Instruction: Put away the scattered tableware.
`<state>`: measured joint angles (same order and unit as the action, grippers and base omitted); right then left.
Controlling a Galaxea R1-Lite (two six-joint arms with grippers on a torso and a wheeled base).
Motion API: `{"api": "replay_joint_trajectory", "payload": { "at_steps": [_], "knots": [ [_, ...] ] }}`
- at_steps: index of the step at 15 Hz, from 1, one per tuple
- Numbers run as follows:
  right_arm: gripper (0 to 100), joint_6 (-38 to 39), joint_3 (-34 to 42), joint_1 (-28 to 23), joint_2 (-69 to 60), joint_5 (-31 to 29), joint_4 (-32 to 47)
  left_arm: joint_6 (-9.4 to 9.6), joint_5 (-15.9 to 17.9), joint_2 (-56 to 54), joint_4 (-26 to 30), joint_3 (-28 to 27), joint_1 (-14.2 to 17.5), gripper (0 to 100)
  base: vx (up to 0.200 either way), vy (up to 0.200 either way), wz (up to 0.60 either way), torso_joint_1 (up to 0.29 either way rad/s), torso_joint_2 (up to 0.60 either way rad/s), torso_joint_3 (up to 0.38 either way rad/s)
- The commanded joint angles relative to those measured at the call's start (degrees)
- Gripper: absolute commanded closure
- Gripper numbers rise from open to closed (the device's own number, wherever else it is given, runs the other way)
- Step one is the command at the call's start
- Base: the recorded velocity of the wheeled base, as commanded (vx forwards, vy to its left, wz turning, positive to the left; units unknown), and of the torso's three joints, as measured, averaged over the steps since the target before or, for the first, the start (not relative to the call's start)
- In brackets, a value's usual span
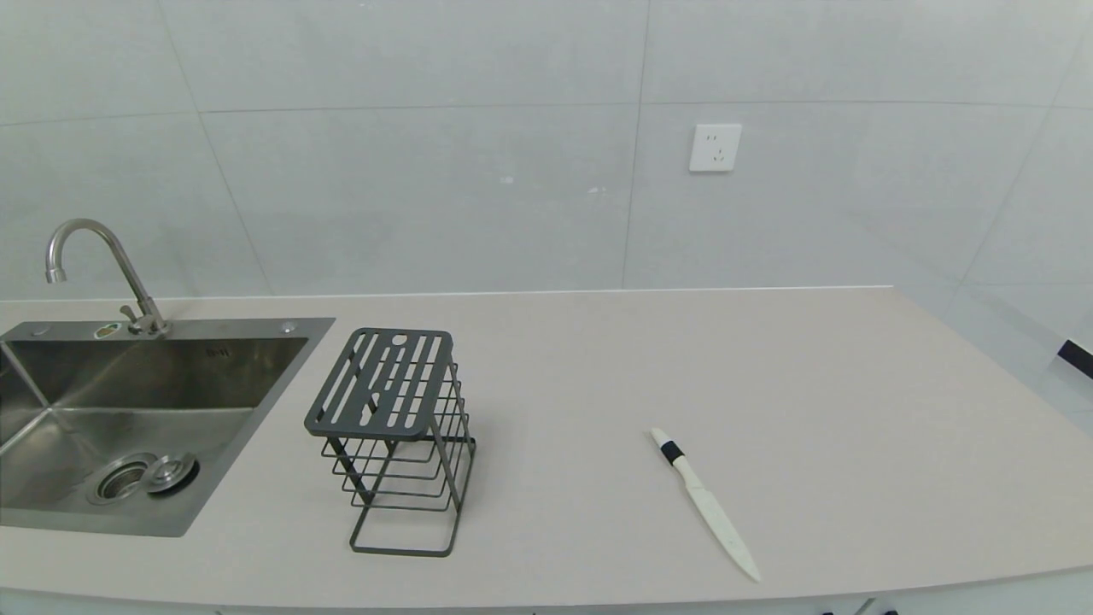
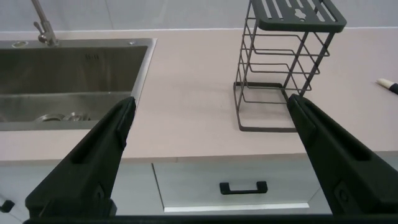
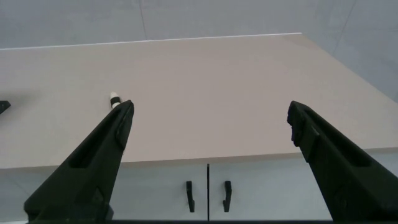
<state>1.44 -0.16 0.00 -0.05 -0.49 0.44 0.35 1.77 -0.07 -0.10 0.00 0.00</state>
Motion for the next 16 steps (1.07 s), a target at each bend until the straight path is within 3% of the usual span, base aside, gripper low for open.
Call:
{"api": "replay_joint_trajectory", "payload": {
  "at_steps": [1,2,4,6,9,13,16],
  "knots": [
    [0,-0.12,-0.02,0.00,0.05,0.05,0.09,0.35,-0.01,0.07,0.01,0.00,0.00,0,0.000,0.000,0.00,0.000,0.00,0.000],
    [0,-0.65,0.16,0.00,0.05,0.05,-1.23,0.44,-0.01,0.07,0.01,0.00,0.00,0,0.000,0.000,0.00,0.000,0.00,0.000],
    [0,-0.38,-3.62,-0.26,0.31,0.05,-12.13,0.00,-0.01,0.07,0.01,0.00,0.00,0,0.000,0.000,0.00,0.000,0.00,0.000],
    [0,-0.65,-10.74,0.35,5.76,6.38,-12.13,0.17,0.08,0.07,-0.08,0.00,-0.09,0,0.000,0.000,0.00,0.000,0.00,0.000],
    [0,-0.38,-12.15,0.44,14.02,16.22,-8.00,-0.09,-0.01,0.07,-0.08,0.00,0.00,0,0.000,0.000,0.00,0.000,0.00,0.000],
    [0,-0.03,-13.29,1.93,21.67,21.76,-5.18,0.00,-0.01,0.07,0.01,0.00,0.00,0,0.000,0.000,0.00,0.000,0.00,0.000],
    [0,-0.03,-14.78,4.75,32.57,22.28,-5.27,-0.09,-0.01,0.07,0.01,0.00,0.00,0,0.000,0.000,0.00,0.000,0.00,0.000]
  ]
}}
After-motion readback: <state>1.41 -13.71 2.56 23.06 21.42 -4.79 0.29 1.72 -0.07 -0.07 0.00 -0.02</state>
